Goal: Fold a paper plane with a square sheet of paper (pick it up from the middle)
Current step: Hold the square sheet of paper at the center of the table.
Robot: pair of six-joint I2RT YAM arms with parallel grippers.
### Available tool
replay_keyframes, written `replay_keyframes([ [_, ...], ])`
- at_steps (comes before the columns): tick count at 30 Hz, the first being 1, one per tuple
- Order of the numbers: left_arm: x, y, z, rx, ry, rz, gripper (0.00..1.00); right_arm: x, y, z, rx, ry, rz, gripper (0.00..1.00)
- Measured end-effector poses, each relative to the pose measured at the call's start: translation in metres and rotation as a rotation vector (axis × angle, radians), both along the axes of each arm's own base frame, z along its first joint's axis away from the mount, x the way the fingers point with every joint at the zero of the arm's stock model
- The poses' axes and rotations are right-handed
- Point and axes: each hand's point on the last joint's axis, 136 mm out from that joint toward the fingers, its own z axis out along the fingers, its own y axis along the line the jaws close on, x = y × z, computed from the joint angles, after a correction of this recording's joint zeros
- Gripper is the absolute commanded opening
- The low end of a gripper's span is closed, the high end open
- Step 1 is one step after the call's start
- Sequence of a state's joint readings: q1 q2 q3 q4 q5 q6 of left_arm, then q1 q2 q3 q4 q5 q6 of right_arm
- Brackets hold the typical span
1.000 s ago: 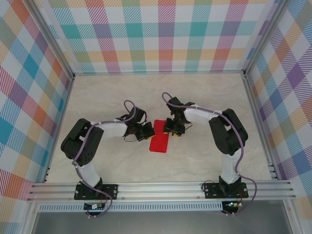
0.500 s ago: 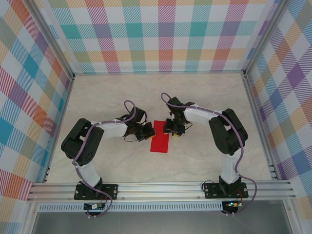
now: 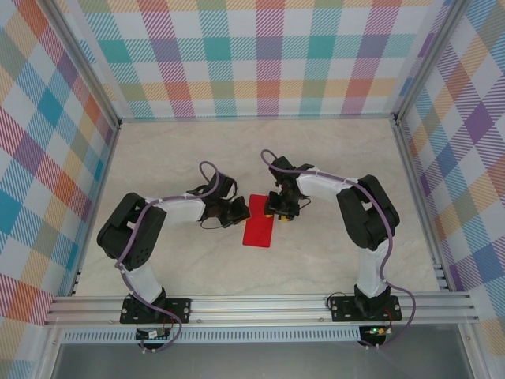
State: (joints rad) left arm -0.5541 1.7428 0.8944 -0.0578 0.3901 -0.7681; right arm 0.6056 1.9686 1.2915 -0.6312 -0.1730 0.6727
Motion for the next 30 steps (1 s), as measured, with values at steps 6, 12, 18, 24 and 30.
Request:
replay_keyframes([
  [6, 0.005, 0.006, 0.013, 0.018, -0.044, 0.029, 0.01, 0.000, 0.000, 0.000, -0.001, 0.000, 0.001, 0.46],
  [12, 0.008, 0.010, 0.011, 0.041, -0.054, 0.047, 0.01, 0.000, 0.000, 0.000, -0.001, -0.002, 0.011, 0.46],
  [18, 0.010, 0.012, 0.011, 0.052, -0.061, 0.058, 0.01, 0.000, 0.000, 0.000, -0.001, -0.007, 0.026, 0.46],
  [24, 0.010, 0.012, 0.012, 0.049, -0.061, 0.057, 0.01, -0.001, 0.000, -0.001, -0.002, -0.004, 0.025, 0.46],
  [30, 0.006, 0.006, 0.014, 0.017, -0.048, 0.034, 0.01, -0.001, -0.001, -0.001, -0.003, 0.001, 0.024, 0.46],
])
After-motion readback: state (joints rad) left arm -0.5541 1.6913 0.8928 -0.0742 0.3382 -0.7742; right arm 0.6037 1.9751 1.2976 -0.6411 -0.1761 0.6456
